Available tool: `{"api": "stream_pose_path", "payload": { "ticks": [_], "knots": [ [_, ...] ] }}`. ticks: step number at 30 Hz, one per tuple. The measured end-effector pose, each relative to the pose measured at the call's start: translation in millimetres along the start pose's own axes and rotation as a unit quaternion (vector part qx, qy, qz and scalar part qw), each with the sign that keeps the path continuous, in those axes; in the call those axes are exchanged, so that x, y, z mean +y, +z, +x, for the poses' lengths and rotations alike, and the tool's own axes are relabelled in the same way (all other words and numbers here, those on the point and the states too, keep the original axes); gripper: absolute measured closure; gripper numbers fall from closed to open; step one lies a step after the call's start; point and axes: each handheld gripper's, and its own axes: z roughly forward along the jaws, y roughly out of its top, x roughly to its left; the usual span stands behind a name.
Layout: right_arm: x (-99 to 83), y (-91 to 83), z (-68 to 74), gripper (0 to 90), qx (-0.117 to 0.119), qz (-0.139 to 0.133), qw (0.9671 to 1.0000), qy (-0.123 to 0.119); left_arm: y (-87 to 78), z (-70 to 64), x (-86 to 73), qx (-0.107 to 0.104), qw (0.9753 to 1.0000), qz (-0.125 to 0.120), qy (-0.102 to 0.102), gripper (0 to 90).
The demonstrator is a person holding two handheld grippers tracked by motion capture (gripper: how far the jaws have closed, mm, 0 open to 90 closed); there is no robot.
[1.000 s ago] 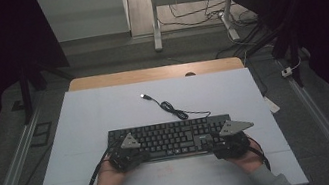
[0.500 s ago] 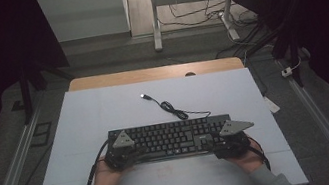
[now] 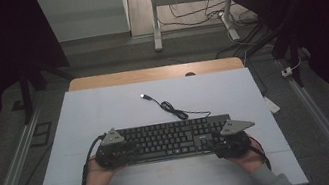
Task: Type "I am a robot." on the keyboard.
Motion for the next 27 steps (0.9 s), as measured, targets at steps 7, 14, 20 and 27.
{"api": "stream_pose_path", "payload": {
  "ticks": [7,14,20,27],
  "knots": [
    [0.1,0.2,0.2,43.1,-0.001,0.001,1.0,-0.001,-6.5,4.8,-0.7,0.005,1.0,0.001,-0.007,50.5],
    [-0.1,0.1,0.0,43.1,-0.001,0.001,1.0,0.0,-12.0,12.1,-0.8,0.015,0.9995,0.011,-0.027,36.3],
    [0.0,0.2,0.2,43.1,-0.001,0.002,1.0,0.0,-17.2,19.2,-0.8,0.032,0.9985,0.007,-0.044,28.3],
    [0.2,0.7,0.1,43.0,-0.002,0.004,1.0,-0.004,-19.8,30.5,-0.8,0.035,0.9974,0.007,-0.062,26.1]
  ]
}}
